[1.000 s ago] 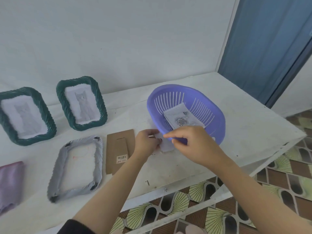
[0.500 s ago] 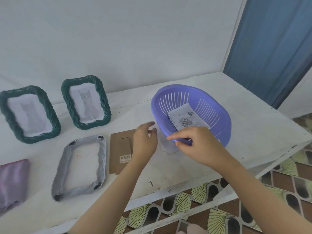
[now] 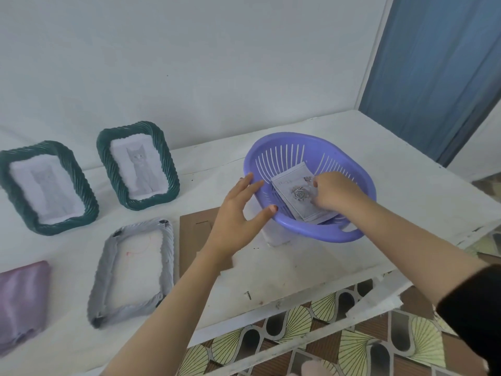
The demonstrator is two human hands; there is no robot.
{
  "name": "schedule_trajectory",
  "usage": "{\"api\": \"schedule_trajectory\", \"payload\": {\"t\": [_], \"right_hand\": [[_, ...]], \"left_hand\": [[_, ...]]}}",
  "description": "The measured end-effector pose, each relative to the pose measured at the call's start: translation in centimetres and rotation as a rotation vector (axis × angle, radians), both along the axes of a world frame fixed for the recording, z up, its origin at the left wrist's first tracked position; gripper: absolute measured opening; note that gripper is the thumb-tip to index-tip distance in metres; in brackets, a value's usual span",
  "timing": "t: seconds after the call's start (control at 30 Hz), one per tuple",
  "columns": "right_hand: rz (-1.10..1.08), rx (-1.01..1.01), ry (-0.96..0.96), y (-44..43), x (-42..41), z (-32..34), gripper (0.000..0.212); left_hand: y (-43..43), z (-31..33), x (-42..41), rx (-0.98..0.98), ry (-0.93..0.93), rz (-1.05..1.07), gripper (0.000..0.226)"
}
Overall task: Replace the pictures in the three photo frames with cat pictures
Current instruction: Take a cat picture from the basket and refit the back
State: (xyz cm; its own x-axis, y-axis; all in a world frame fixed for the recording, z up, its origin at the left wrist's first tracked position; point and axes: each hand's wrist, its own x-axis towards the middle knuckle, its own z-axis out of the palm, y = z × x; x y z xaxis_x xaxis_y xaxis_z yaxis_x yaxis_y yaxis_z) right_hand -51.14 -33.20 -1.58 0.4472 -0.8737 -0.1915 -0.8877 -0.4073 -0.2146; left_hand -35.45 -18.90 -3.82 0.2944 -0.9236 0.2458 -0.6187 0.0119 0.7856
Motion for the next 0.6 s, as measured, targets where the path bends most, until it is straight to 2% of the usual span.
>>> {"api": "schedule_trajectory", "payload": {"t": [0.03, 0.1, 0.2, 0.47, 0.6], "right_hand": [[0.006, 0.000, 0.053, -0.08, 0.16, -0.04, 0.015], [0.018, 0.006, 0.116, -0.06, 0.43, -0.01, 0.037], [0.014, 0.021, 0.140, 0.08, 0.60, 0.04, 0.059], [-0.045, 0.139, -0.005, 0.26, 0.41, 0.43, 0.058], [-0.045, 0.060, -0.252, 0.04, -0.04, 0.60, 0.046]], "left_hand": [[-0.01, -0.03, 0.00, -0.002, 0.004, -0.002, 0.056], [-0.09, -0.11, 0.07, -0.005, 0.019, -0.002, 0.057], [-0.20, -0.20, 0.11, -0.006, 0.034, -0.005, 0.058], [-0.27, -0.25, 0.09, -0.019, 0.040, -0.001, 0.054], [-0.22, -0.24, 0.15, -0.018, 0.060, -0.007, 0.058]]}}
